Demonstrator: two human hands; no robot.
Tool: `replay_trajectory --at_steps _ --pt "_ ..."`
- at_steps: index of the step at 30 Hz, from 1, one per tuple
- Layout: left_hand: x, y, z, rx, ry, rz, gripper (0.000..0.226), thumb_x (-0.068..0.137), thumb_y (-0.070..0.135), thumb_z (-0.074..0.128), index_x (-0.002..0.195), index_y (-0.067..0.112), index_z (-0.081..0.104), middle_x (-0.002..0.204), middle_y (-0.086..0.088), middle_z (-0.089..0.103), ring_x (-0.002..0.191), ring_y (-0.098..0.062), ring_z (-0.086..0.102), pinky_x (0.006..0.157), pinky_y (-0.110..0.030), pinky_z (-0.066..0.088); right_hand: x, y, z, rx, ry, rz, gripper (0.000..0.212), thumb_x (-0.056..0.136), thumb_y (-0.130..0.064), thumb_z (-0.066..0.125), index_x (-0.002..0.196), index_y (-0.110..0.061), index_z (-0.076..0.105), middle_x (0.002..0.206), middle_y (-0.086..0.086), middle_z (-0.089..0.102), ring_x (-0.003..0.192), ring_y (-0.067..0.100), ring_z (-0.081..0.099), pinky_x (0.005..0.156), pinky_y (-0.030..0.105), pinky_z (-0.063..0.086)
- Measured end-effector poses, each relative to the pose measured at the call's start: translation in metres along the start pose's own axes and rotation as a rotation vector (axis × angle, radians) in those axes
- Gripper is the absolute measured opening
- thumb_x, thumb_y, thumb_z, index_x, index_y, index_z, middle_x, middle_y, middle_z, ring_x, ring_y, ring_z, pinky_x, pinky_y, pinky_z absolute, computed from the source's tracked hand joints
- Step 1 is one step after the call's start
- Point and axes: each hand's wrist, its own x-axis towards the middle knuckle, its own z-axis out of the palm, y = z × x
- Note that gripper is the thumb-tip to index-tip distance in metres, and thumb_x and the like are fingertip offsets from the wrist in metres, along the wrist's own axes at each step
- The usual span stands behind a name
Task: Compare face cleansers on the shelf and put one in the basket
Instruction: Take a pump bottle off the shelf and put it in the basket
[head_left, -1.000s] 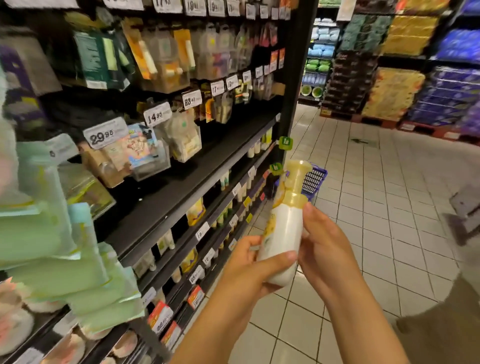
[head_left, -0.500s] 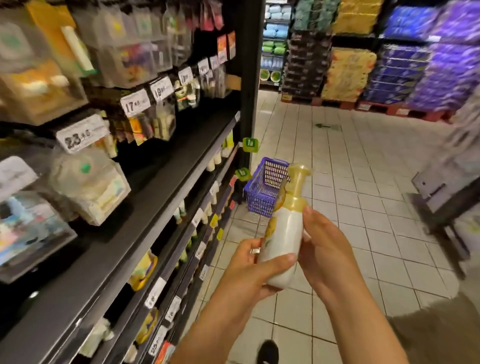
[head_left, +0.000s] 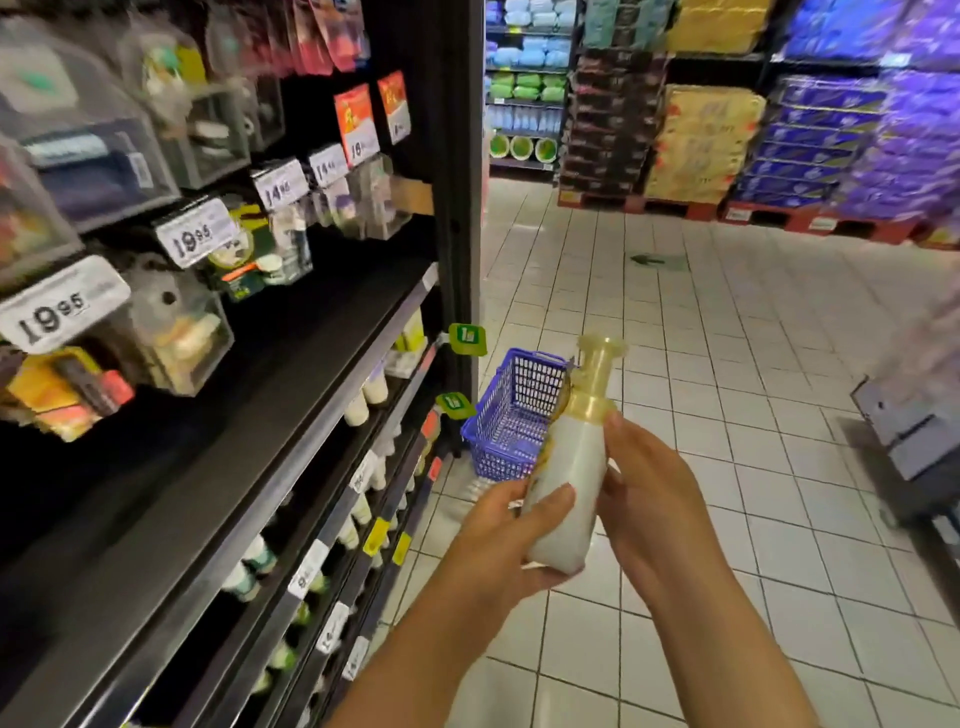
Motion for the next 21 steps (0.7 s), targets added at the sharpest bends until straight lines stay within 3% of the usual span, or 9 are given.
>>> replay_trajectory --at_steps 3,7,10,12,14,17,21 --pt "0.052 0.012 0.009 -0.038 -0.022 -0.04 0.063 0.052 0.037 0.078 0.108 0.01 0.062 0.104 -0.013 0.068 0.094 -0.026 0.067 0.075 -0.044 0.058 0.049 -0.008 -0.007 -0.028 0.0 -0.008 0.03 0.088 -0.033 0.055 0.101 -0.009 0.068 0.103 0.014 0.07 0.091 0.026 0.065 0.077 0.036 0.053" --pt "0.13 0.034 0.014 -0.005 -0.098 -0.061 0.062 0.061 0.033 0.08 0.115 0.009 0.06 0.111 -0.014 0.065 0.097 -0.025 0.065 0.082 -0.047 0.056 0.122 -0.017 -0.008 -0.105 0.019 -0.052 0.026 0.084 -0.038 0.055 0.089 -0.017 0.07 0.094 0.011 0.071 0.083 0.021 0.066 0.07 0.031 0.056" --pt "0.194 0.055 0.018 0.006 -0.148 -0.036 0.045 0.065 0.031 0.076 0.107 0.017 0.068 0.11 -0.011 0.068 0.098 -0.025 0.067 0.08 -0.044 0.057 0.183 -0.026 -0.004 -0.177 0.054 -0.1 0.024 0.09 -0.034 0.052 0.098 -0.018 0.067 0.097 0.008 0.071 0.09 0.02 0.067 0.075 0.033 0.056" --pt "0.236 0.072 0.021 0.005 -0.169 -0.005 0.03 0.067 0.031 0.079 0.095 0.022 0.073 0.094 -0.001 0.073 0.088 -0.017 0.07 0.071 -0.038 0.058 0.223 -0.036 0.002 -0.228 0.084 -0.094 0.031 0.089 -0.039 0.051 0.108 -0.018 0.063 0.103 0.004 0.07 0.096 0.02 0.067 0.082 0.036 0.057" --pt "0.273 0.091 0.024 0.008 -0.18 0.009 0.033 0.064 0.033 0.081 0.094 0.02 0.073 0.087 0.004 0.073 0.082 -0.013 0.071 0.066 -0.034 0.058 0.259 -0.044 0.008 -0.242 0.091 -0.062 0.031 0.091 -0.039 0.048 0.108 -0.018 0.063 0.105 0.005 0.07 0.1 0.026 0.065 0.087 0.043 0.055" --pt "0.322 0.117 0.024 -0.019 -0.182 -0.017 0.045 0.06 0.033 0.082 0.101 0.018 0.072 0.106 -0.012 0.069 0.096 -0.027 0.068 0.074 -0.043 0.057 0.308 -0.052 0.015 -0.249 0.079 -0.047 0.031 0.094 -0.035 0.046 0.109 -0.014 0.062 0.109 0.01 0.068 0.107 0.033 0.061 0.094 0.055 0.048" --pt "0.375 0.135 0.022 -0.001 -0.151 -0.044 0.051 0.064 0.027 0.079 0.111 0.015 0.065 0.118 -0.018 0.062 0.098 -0.028 0.065 0.07 -0.036 0.056 0.364 -0.049 0.014 -0.291 0.01 0.001 0.03 0.089 -0.035 0.051 0.111 -0.017 0.062 0.108 0.004 0.069 0.105 0.025 0.064 0.095 0.051 0.049"
